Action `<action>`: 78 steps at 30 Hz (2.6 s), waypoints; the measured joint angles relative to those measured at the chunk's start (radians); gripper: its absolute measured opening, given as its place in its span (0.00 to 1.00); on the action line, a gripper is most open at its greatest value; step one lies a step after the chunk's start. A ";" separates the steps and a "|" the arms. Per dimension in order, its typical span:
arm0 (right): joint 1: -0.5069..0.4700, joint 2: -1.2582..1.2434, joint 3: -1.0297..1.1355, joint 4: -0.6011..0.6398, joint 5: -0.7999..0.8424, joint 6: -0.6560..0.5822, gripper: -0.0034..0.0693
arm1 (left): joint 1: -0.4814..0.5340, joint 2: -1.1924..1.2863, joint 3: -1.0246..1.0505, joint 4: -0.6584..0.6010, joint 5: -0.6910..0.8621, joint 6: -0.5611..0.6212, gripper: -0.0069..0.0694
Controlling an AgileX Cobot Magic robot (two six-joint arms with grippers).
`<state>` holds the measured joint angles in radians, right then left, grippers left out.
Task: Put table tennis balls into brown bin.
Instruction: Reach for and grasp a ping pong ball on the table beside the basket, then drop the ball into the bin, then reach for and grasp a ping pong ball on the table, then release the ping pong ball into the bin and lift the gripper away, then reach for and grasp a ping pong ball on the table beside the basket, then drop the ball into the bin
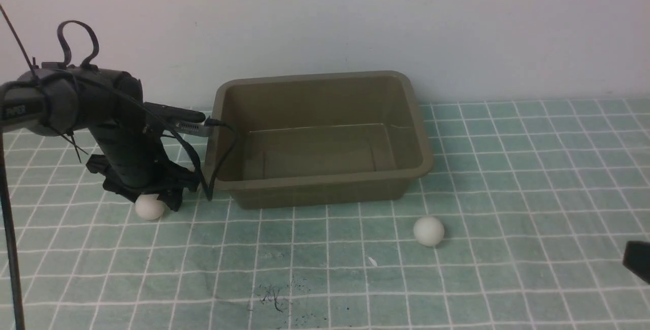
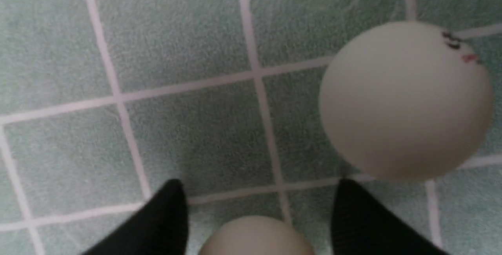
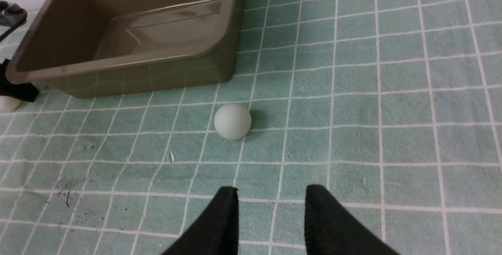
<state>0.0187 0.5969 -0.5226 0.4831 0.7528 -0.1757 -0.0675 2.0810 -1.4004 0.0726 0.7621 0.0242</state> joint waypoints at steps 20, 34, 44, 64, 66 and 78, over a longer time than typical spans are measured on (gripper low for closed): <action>0.197 0.793 -0.472 0.037 -0.074 -0.339 0.51 | -0.140 -0.313 -0.039 -0.397 -0.120 0.152 0.53; 0.336 1.269 -0.618 -0.094 -0.130 -0.259 0.73 | -0.074 -0.277 -0.140 -0.341 0.051 0.144 0.74; 0.337 1.301 -0.625 -0.117 -0.067 -0.171 0.55 | 0.120 -0.289 -0.137 -0.288 0.207 0.197 0.09; 0.337 1.284 -1.235 -0.075 0.123 -0.115 0.80 | 0.011 0.056 -0.137 -0.322 -0.023 0.258 0.81; 0.337 1.245 -1.309 -0.156 0.205 -0.058 0.75 | 0.012 0.060 -0.145 -0.314 -0.016 0.229 0.60; 0.339 0.681 -1.013 -0.476 0.304 0.186 0.04 | -0.030 -0.171 -0.376 -0.286 0.218 0.218 0.55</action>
<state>0.3572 1.2783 -1.5360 0.0073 1.0573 0.0107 -0.0979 1.9100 -1.7762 -0.2129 0.9800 0.2421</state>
